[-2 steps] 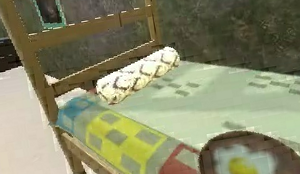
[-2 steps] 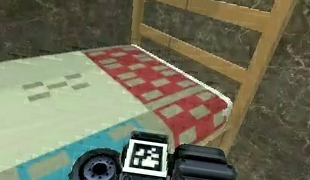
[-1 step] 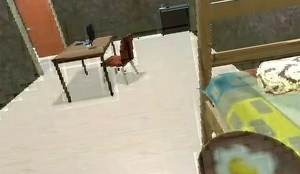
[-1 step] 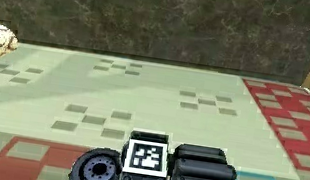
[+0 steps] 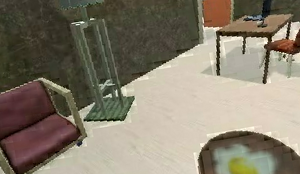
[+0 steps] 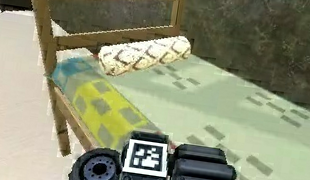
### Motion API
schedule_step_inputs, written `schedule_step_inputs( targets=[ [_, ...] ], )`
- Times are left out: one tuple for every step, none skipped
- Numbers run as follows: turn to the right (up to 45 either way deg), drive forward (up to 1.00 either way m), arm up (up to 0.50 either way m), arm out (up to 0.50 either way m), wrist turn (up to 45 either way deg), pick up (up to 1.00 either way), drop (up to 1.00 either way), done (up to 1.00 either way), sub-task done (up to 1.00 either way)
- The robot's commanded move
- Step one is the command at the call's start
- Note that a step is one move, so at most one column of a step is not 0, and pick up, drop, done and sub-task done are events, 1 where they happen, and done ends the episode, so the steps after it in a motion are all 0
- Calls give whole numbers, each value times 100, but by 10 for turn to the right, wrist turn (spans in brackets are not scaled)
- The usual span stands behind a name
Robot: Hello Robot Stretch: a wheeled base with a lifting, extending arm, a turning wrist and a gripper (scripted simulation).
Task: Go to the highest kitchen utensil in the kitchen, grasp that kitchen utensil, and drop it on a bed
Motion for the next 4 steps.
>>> schedule_step_inputs(
  targets=[
    [-330, 0, 0, 0, 0, 0, 0, 0, 0],
    [450, 0, 0, 0, 0, 0, 0, 0, 0],
    [330, 0, 0, 0, 0, 0, 0, 0, 0],
    [0, 25, 0, 0, 0, 0, 0, 0, 0]
  ],
)
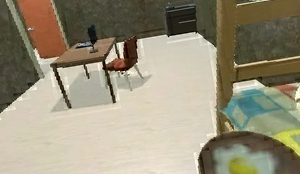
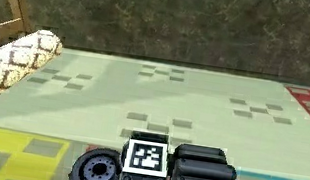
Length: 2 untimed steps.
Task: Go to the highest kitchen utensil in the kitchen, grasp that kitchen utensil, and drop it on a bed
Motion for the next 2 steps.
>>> schedule_step_inputs(
  targets=[
    [120, 0, 0, 0, 0, 0, 0, 0, 0],
    [0, 0, 0, 46, 0, 0, 0, 0, 0]
  ],
)
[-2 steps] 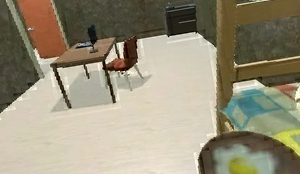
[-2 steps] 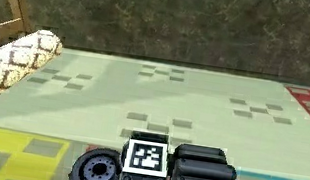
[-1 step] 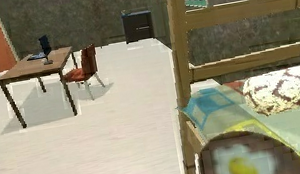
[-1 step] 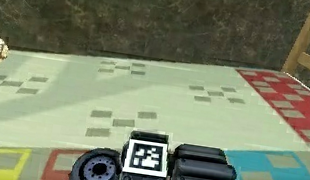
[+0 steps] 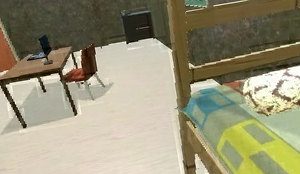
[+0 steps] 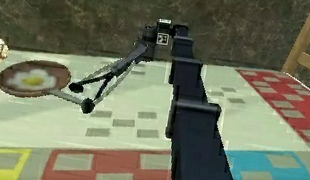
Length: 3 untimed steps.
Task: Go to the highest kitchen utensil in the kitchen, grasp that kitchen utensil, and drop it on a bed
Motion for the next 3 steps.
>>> schedule_step_inputs(
  targets=[
    [0, 0, 0, 0, 450, 0, 0, 0, 0],
    [0, 0, 0, 0, 450, 0, 0, 0, 0],
    [0, 0, 0, 0, 390, 0, 0, 0, 0]
  ],
)
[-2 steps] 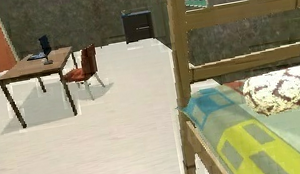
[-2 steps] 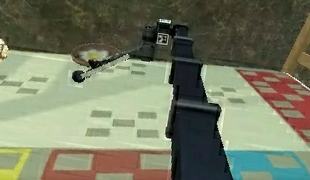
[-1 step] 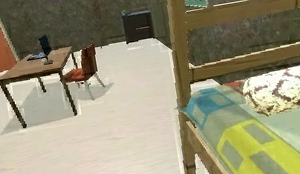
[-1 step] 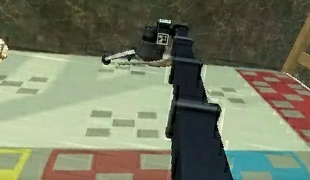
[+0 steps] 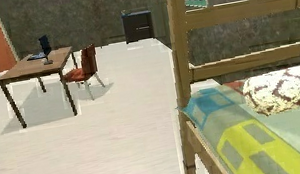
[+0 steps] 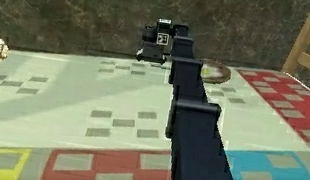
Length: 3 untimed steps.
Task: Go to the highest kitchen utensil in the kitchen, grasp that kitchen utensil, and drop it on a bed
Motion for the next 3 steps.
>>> schedule_step_inputs(
  targets=[
    [0, 0, 0, 0, 0, 0, 100, 0, 0],
    [0, 0, 0, -10, 0, 0, 0, 0, 0],
    [0, 0, 0, 0, 0, 0, 0, 100, 0]
  ],
)
